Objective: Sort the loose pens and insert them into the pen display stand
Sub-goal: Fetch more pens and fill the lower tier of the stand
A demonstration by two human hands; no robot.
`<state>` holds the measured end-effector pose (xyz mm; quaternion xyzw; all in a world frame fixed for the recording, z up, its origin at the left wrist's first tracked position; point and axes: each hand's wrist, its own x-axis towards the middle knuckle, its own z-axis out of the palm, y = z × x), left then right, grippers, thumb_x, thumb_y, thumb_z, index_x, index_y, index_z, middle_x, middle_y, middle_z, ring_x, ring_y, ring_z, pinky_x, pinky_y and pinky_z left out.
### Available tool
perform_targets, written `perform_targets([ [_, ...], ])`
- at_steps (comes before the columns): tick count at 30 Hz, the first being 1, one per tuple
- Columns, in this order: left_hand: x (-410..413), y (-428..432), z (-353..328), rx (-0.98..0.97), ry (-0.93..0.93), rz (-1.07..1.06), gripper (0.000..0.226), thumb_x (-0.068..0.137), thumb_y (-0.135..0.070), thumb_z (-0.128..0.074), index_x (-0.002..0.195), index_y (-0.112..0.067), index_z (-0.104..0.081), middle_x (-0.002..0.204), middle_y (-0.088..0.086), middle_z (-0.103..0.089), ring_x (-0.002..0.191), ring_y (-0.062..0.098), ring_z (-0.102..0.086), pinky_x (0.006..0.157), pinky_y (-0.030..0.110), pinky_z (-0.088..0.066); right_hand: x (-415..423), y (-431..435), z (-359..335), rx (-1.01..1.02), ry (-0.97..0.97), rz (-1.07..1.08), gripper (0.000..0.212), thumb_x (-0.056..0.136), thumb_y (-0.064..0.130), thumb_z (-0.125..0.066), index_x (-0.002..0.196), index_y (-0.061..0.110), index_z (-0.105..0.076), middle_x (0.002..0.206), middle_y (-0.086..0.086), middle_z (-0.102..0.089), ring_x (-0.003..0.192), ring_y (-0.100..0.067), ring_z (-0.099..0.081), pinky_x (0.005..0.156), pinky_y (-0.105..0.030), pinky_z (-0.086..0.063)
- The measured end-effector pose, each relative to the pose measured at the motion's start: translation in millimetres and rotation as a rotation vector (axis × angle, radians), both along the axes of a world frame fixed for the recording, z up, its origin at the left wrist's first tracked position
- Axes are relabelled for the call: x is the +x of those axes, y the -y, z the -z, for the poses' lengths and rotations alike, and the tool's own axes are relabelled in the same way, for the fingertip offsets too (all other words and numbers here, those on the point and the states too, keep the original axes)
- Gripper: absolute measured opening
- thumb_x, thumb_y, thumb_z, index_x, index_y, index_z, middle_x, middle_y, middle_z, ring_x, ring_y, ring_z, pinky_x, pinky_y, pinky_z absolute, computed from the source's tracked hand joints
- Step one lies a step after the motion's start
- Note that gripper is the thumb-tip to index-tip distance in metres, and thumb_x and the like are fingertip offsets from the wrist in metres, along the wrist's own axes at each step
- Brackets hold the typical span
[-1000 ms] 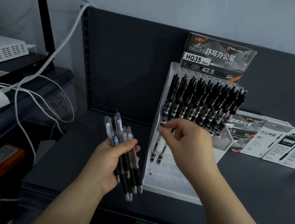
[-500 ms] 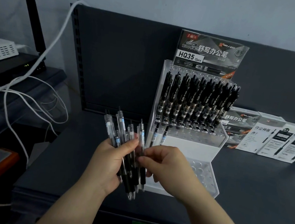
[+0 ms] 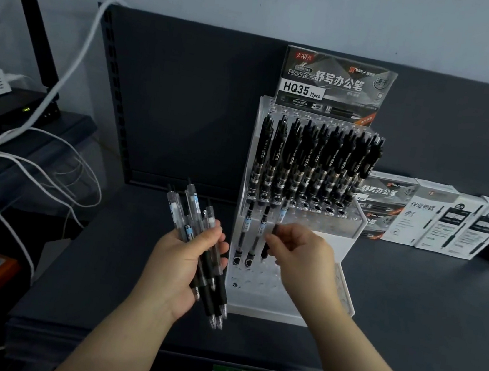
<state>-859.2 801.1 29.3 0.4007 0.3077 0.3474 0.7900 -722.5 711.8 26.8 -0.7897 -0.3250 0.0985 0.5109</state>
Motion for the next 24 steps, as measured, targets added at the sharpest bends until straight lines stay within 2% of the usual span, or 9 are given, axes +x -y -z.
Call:
perform_targets([
  [6, -0.3, 0.8, -1.4, 0.022, -0.016, -0.010, 0.005, 0.082, -0.005, -0.064, 0.082, -0.010, -0.067, 0.066, 0.000, -0.070, 0.063, 0.012, -0.068, 0.065, 0.030, -0.055, 3.1, -3.6, 7.5, -0.184, 0.179, -0.028, 0.017, 0.085, 0.024, -0.065, 0.069, 0.026, -0.059, 0.058, 0.014, -0.055, 0.053, -0.002, -0.049, 0.049, -0.015, -0.036],
  [11, -2.1, 1.0, -1.9, 0.029, -0.027, -0.017, 0.006, 0.082, -0.006, -0.065, 0.084, -0.011, -0.067, 0.067, 0.000, -0.071, 0.064, 0.012, -0.069, 0.064, 0.030, -0.054, 1.6, -3.7, 7.6, -0.200, 0.220, -0.045, 0.009, 0.088, 0.023, -0.062, 0.080, 0.020, -0.066, 0.059, 0.016, -0.053, 0.051, -0.001, -0.047, 0.048, -0.012, -0.035],
  [18, -3.7, 0.4, -3.2, 0.030, -0.034, -0.006, 0.006, 0.081, -0.006, -0.066, 0.085, -0.011, -0.068, 0.070, 0.001, -0.072, 0.066, 0.012, -0.070, 0.064, 0.030, -0.054, 3.4, -2.9, 9.1, -0.206, 0.233, -0.051, 0.011, 0.088, 0.023, -0.061, 0.085, 0.016, -0.069, 0.058, 0.018, -0.051, 0.050, -0.002, -0.046, 0.048, -0.010, -0.033],
  [24, -3.6, 1.1, -2.9, 0.038, -0.052, 0.002, 0.004, 0.080, -0.007, -0.066, 0.083, -0.011, -0.068, 0.070, 0.001, -0.072, 0.067, 0.013, -0.069, 0.066, 0.031, -0.055, 1.5, -2.7, 10.8, -0.225, 0.237, -0.050, 0.013, 0.087, 0.024, -0.064, 0.075, 0.020, -0.060, 0.063, 0.015, -0.053, 0.054, -0.002, -0.047, 0.049, -0.013, -0.035],
])
